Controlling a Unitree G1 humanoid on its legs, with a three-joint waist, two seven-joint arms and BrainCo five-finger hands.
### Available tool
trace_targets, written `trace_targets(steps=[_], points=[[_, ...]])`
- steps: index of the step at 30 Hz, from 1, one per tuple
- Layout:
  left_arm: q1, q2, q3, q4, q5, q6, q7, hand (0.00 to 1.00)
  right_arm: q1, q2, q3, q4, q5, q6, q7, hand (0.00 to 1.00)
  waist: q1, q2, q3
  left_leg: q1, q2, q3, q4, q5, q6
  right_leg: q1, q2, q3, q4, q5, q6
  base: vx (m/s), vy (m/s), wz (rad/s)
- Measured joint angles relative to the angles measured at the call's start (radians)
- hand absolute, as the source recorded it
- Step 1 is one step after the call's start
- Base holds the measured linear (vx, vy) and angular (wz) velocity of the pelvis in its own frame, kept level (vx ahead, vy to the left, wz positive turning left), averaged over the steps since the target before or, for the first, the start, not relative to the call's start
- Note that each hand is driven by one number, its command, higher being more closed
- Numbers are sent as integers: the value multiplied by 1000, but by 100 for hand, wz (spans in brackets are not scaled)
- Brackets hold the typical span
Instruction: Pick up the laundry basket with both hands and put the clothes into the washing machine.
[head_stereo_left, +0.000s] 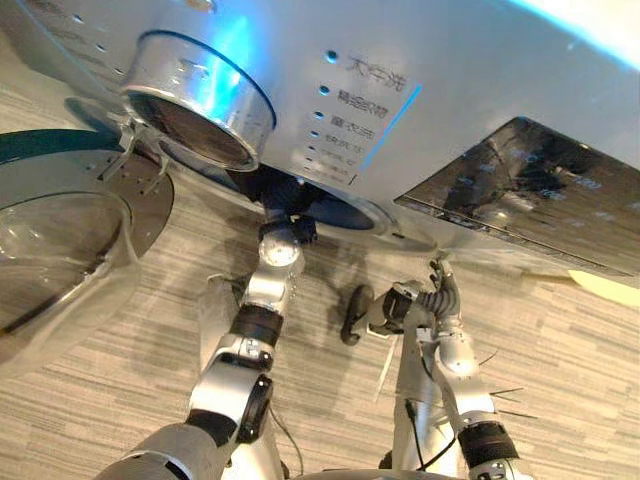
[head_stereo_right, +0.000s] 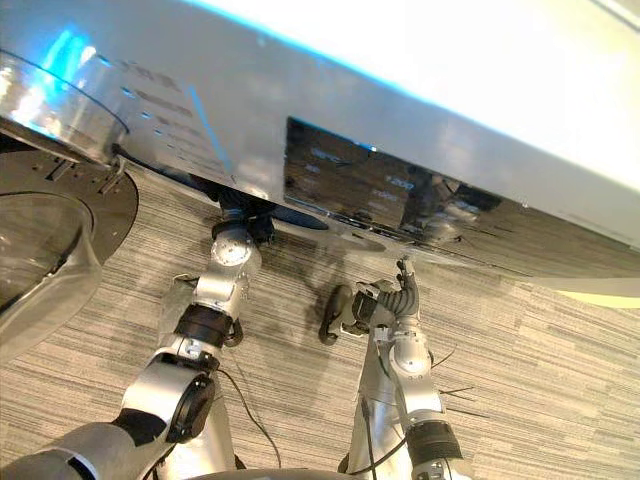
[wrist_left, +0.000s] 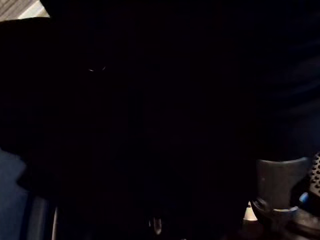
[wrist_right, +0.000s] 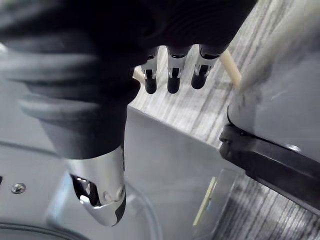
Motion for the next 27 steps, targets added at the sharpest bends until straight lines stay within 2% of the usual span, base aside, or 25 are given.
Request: trace_targets(steps=[1,2,4,7,11,16,19,21,27], points=[[-16,6,5,15,20,6,-1,0,-3,0,-2,0,0,-2,1,0,0,0,0,-4,1,0,0,0,0,-4,1,0,-1,3,-2,19,-38,-12],[-49,12,26,43,79,30,-7,100,-12,0,-5,0,1,-2,8,0,0,0,0,-11,5,0,2,0,0,-12,6,1,-3,9,-6,33,-30,-16],[-92,32,34,82,158,59,-31,100,-29,1,-2,0,10,-7,26,0,0,0,0,-19,14,2,7,0,0,-21,11,0,-6,17,-11,43,-28,-16],[-153,51,62,116,275,97,-120,100,-52,1,-4,-3,38,-14,69,0,-4,-1,0,-38,15,1,11,0,1,-39,14,1,-7,25,-15,37,-23,-5],[-181,78,71,139,281,108,-179,100,-72,1,-4,-8,64,-14,90,0,-16,-1,1,-46,15,0,14,0,1,-47,14,2,-7,27,-14,36,-26,-2],[-195,87,74,152,256,113,-176,100,-72,1,-4,-20,83,-14,105,0,-20,0,3,-49,15,1,14,-1,1,-49,14,2,-7,22,-4,23,-35,0],[-197,87,71,150,152,93,-165,100,-72,1,-4,-21,86,-14,103,0,-21,0,4,-51,15,1,14,-1,2,-50,13,2,-7,21,-2,30,-42,1],[-202,89,57,125,81,88,-143,100,-74,1,-5,-26,86,-16,100,0,-22,1,14,-52,14,1,14,-1,2,-50,10,2,-7,21,-2,43,-44,2],[-254,127,-21,13,40,70,-54,100,-72,1,-7,-64,78,-35,76,0,-23,2,32,-71,13,-1,25,-2,3,-68,7,3,7,24,-9,41,-42,1]])
